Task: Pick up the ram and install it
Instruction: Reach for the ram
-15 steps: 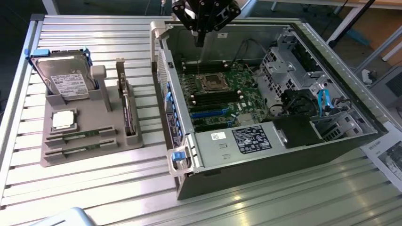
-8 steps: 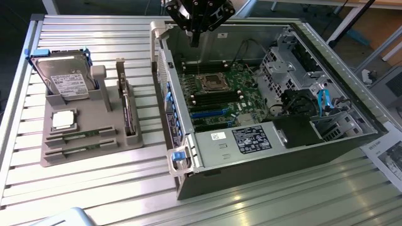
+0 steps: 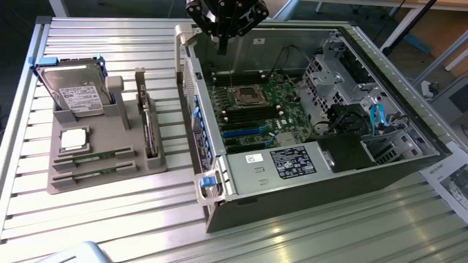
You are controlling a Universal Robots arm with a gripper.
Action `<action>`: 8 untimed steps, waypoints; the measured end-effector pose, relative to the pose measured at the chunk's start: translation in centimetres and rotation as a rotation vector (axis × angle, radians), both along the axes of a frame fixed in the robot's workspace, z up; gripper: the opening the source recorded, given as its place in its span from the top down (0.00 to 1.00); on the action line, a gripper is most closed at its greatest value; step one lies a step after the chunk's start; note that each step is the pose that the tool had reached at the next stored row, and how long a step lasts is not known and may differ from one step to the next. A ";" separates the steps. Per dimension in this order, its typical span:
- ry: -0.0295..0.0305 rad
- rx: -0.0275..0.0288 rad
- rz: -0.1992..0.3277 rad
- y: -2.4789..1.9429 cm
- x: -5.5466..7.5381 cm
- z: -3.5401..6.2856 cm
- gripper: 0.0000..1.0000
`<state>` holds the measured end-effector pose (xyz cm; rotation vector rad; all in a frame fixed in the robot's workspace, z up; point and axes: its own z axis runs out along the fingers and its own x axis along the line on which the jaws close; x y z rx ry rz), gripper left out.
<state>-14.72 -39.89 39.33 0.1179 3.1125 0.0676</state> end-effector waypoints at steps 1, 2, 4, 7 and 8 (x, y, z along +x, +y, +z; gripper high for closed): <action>0.0000 0.0000 0.000 0.00 -0.1 0.00 0.90; 0.0000 0.0000 0.000 0.00 -0.2 0.00 0.90; 0.0000 0.0000 0.000 0.00 -0.6 0.00 0.90; -0.0001 0.0001 0.000 0.00 -1.2 0.00 0.90; -0.0001 0.0000 0.000 0.00 -1.2 0.00 0.90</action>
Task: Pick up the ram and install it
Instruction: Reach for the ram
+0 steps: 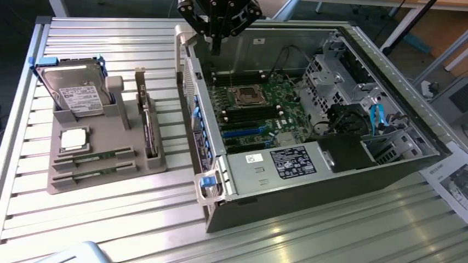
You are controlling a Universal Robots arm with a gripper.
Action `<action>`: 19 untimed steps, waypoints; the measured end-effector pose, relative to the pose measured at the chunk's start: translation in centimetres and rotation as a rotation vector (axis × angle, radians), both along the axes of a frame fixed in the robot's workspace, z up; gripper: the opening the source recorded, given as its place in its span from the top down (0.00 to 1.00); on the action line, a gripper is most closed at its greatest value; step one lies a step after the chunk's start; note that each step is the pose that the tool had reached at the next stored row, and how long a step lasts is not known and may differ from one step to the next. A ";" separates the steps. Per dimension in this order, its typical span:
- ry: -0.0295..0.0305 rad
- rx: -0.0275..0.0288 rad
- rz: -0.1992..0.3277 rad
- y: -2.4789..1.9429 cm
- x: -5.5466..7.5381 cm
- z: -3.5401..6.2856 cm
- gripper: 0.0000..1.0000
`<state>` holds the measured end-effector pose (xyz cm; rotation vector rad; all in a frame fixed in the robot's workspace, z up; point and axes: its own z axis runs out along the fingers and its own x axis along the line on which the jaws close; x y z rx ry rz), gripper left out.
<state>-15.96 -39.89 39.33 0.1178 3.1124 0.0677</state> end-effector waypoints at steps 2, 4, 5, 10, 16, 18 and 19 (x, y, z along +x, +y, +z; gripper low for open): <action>0.0001 0.0000 0.000 0.00 -0.2 0.00 0.90; 0.0000 0.0000 0.000 0.00 -0.4 0.00 0.90; 0.0001 -0.0001 0.000 0.00 -0.5 0.00 0.90; 0.0000 0.0000 0.000 0.00 -1.2 0.00 0.90; 0.0001 0.0000 0.000 0.00 -2.0 0.00 0.90; 0.0001 0.0000 0.000 0.00 -2.2 0.00 0.90; 0.0001 -0.0001 0.000 0.00 -2.3 0.00 0.90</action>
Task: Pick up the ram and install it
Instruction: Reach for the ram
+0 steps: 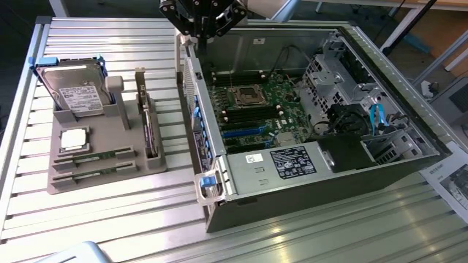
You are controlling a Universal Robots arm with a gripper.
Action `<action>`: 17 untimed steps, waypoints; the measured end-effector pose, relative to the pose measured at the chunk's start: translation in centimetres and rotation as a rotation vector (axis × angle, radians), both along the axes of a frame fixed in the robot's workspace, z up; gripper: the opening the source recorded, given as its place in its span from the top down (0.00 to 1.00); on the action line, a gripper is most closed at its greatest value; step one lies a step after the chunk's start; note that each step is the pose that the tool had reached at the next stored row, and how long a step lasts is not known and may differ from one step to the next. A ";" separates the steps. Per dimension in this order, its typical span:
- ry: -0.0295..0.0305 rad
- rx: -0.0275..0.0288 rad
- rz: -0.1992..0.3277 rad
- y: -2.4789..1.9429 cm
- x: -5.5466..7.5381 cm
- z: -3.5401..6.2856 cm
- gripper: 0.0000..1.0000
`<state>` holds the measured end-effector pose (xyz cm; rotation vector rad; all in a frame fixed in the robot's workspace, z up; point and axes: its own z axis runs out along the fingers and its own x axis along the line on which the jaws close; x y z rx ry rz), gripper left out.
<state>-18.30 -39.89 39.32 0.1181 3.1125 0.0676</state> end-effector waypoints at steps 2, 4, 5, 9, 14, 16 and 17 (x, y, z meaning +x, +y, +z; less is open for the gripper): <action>0.0000 0.0000 0.000 0.00 -0.2 0.00 0.90; 0.0000 0.0000 0.000 0.00 -0.5 0.00 0.90; 0.0000 0.0000 0.000 0.00 -0.6 0.00 0.90; 0.0000 0.0000 0.000 0.00 -1.1 -0.01 0.90; 0.0000 0.0000 0.000 0.00 -1.8 -0.01 0.90; 0.0001 -0.0001 0.000 0.00 -2.2 0.00 0.90; 0.0001 0.0000 0.000 0.00 -2.4 -0.01 0.90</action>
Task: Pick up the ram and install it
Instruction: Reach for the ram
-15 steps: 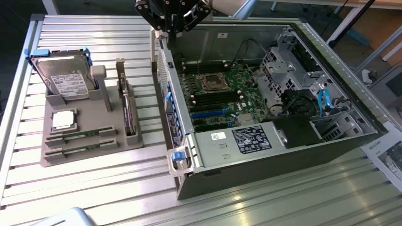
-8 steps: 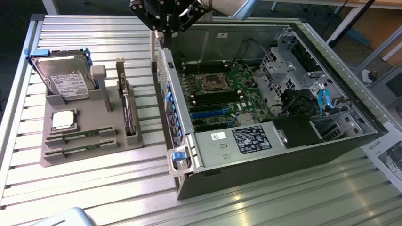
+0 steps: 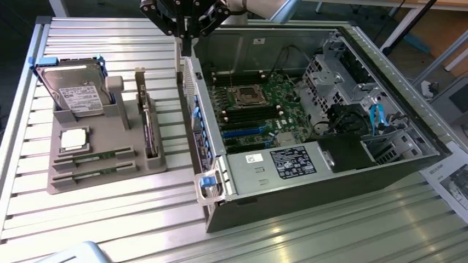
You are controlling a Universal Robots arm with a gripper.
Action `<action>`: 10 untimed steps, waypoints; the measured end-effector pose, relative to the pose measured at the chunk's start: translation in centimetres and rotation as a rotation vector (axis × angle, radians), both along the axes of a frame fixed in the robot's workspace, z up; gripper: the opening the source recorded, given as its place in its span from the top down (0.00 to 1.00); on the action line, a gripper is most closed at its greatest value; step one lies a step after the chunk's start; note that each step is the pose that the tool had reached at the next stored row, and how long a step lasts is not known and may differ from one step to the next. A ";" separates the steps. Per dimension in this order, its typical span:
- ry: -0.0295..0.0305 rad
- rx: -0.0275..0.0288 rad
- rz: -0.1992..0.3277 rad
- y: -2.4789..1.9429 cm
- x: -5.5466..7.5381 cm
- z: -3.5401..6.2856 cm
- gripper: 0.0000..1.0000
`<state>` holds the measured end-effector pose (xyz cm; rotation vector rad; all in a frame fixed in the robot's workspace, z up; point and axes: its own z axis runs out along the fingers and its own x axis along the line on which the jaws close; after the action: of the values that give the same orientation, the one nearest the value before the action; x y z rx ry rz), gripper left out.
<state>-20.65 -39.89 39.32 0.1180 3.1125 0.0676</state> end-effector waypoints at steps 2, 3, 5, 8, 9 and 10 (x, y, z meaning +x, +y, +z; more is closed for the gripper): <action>0.0000 0.0000 0.000 0.00 -0.3 0.00 0.90; -0.0001 0.0001 0.000 0.00 -0.5 -0.01 0.90; -0.0001 0.0001 0.000 0.00 -0.8 -0.01 0.90; -0.0001 0.0000 0.000 0.00 -1.3 -0.01 0.90; -0.0001 0.0000 0.000 0.00 -1.6 -0.01 0.90; -0.0001 0.0001 0.000 0.00 -1.9 -0.02 0.90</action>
<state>-22.52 -39.89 39.30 0.1181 3.1124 0.0677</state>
